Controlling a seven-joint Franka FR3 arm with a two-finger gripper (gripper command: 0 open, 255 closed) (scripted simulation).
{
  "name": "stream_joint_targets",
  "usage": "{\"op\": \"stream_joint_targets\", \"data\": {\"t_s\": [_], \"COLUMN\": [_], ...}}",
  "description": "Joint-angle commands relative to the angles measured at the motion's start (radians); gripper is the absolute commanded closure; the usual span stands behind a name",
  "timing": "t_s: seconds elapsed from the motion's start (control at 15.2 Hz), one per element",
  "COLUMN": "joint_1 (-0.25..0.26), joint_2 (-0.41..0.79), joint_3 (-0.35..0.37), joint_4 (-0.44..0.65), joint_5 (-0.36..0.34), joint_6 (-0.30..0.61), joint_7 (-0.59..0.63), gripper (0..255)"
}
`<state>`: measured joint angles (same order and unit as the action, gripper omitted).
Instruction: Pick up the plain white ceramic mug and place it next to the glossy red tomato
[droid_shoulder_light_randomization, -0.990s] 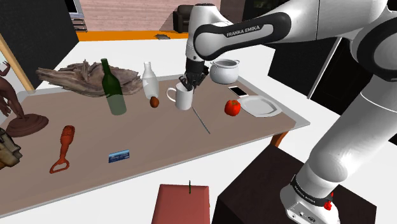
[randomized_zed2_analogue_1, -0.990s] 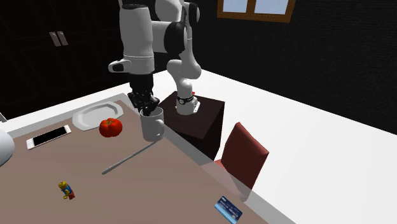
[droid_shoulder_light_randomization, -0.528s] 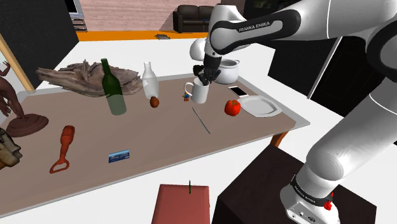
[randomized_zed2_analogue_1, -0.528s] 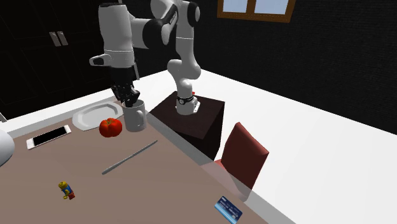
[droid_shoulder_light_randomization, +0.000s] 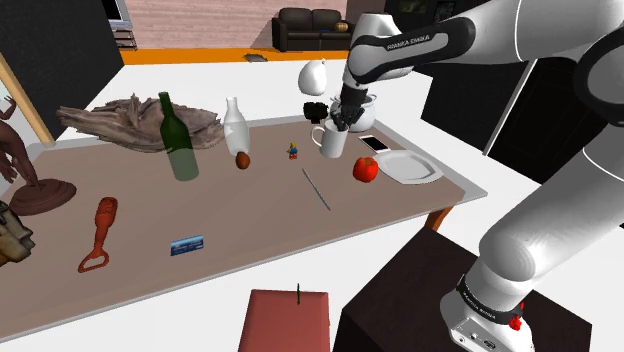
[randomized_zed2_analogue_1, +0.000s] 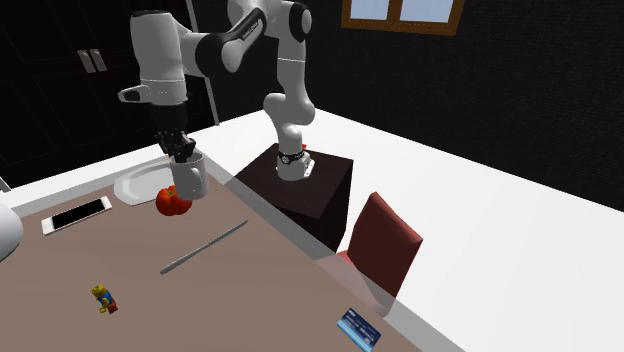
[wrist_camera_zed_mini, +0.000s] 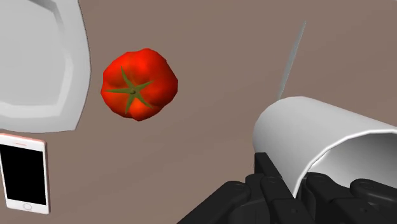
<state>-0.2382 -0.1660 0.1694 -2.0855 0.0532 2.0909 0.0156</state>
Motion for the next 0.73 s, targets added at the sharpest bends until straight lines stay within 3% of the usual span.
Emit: {"op": "stream_joint_targets", "data": {"t_s": [0.0, 0.66], "joint_1": [-0.001, 0.000], "joint_2": [0.005, 0.043], "joint_3": [-0.001, 0.003], "joint_4": [-0.021, -0.118], "joint_5": [0.000, -0.003], "joint_6": [0.026, 0.160], "joint_7": [-0.004, -0.003], "gripper": [255, 255]}}
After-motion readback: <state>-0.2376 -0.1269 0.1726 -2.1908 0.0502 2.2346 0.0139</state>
